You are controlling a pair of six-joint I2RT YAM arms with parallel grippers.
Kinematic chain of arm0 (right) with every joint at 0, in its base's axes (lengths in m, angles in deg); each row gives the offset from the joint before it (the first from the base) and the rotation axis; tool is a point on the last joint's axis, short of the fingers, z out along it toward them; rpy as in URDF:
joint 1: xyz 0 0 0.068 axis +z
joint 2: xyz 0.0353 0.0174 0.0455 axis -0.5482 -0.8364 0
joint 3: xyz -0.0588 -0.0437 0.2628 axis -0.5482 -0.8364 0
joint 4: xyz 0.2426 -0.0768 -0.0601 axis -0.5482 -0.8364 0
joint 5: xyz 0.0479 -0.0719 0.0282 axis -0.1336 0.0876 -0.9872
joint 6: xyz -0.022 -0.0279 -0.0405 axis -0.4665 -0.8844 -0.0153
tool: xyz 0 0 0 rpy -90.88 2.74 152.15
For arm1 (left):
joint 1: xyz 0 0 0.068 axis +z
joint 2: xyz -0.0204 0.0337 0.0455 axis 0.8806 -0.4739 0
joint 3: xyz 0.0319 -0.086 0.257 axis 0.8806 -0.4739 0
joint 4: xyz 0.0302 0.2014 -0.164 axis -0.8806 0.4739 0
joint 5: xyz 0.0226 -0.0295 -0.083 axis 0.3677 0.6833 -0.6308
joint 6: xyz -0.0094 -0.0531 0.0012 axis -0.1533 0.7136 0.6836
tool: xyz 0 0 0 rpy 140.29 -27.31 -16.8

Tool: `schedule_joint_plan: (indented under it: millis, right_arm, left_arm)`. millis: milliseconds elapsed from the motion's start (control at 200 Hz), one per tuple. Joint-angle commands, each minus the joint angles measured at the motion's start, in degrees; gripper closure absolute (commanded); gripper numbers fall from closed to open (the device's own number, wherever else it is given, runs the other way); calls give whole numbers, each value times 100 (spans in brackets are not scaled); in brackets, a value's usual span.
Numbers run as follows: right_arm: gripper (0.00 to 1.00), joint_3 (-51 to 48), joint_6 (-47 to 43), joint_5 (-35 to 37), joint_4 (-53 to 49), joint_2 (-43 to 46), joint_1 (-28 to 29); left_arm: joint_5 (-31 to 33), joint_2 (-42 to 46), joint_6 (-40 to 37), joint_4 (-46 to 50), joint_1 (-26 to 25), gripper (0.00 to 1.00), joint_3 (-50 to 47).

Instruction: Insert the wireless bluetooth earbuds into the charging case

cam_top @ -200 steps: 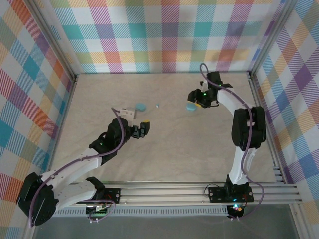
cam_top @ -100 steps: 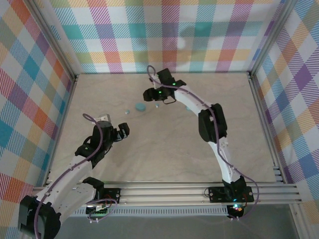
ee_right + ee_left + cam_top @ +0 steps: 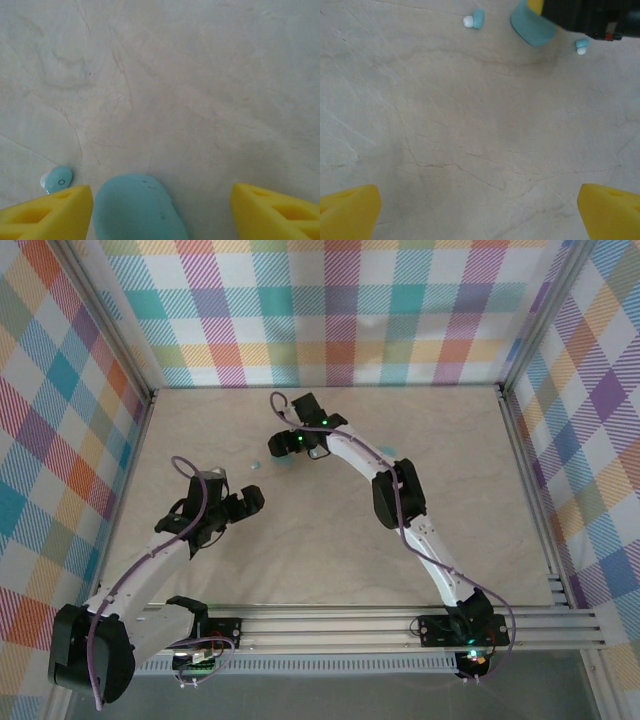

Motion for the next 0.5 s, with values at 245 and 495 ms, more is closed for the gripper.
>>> schedule_joint_plan:
  millis: [245, 495]
  right_arm:
    - [30, 204, -1102, 623, -691, 30, 478]
    - [49, -5, -1281, 586, -822, 169, 498]
  left_arm:
    - [-270, 291, 85, 77, 145, 0, -180]
    - [-176, 572, 93, 305, 153, 0, -233]
